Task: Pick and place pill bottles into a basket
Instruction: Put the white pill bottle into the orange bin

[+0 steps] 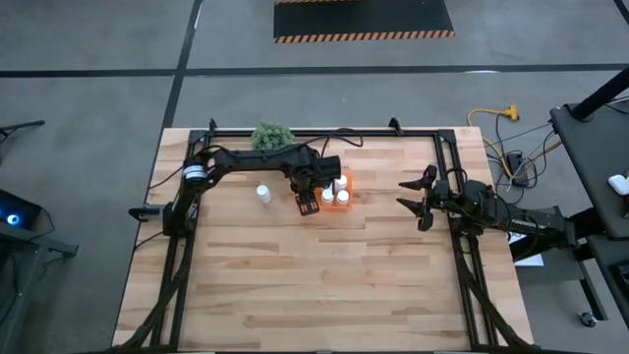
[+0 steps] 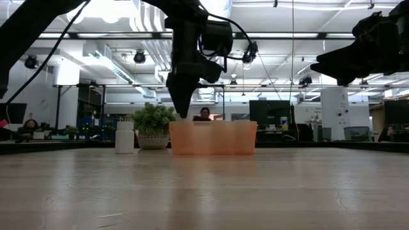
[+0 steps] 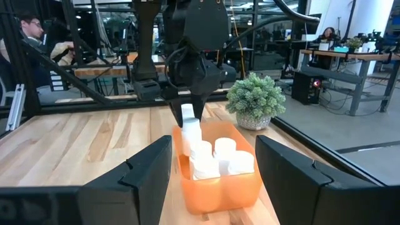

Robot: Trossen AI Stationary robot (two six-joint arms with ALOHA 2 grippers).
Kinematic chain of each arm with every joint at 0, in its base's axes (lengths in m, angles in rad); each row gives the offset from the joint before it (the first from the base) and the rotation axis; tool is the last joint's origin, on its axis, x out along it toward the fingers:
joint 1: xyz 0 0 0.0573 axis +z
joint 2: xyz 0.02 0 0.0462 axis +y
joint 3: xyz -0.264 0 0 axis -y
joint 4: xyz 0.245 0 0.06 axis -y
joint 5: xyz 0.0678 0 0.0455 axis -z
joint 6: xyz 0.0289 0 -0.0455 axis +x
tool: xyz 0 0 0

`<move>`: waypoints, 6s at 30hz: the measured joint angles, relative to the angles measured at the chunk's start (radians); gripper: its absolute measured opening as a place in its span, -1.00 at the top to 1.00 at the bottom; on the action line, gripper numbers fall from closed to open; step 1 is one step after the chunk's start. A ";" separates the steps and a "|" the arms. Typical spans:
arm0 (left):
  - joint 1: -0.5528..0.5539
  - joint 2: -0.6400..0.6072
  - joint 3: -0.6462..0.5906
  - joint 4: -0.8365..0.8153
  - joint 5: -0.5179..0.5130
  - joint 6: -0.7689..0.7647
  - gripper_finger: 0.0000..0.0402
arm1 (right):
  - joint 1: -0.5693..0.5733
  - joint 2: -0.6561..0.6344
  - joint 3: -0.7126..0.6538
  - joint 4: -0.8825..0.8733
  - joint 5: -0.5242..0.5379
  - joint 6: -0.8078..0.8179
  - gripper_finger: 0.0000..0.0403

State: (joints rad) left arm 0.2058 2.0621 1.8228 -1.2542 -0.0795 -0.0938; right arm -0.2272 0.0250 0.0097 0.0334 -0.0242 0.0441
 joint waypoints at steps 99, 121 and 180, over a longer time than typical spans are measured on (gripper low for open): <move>-0.003 -0.113 -0.146 0.024 -0.104 -0.191 0.11 | 0.000 0.004 0.000 0.000 0.000 0.000 -0.09; -0.004 -0.113 -0.146 -0.033 -0.093 -0.301 0.11 | 0.000 0.004 0.000 0.000 0.000 0.000 -0.09; -0.010 -0.114 -0.143 -0.021 -0.005 -0.336 -0.72 | 0.000 0.004 0.000 0.000 0.000 0.000 -0.09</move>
State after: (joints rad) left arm 0.1961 1.9478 1.6798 -1.2755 -0.0845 -0.4296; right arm -0.2276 0.0288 0.0093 0.0334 -0.0238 0.0441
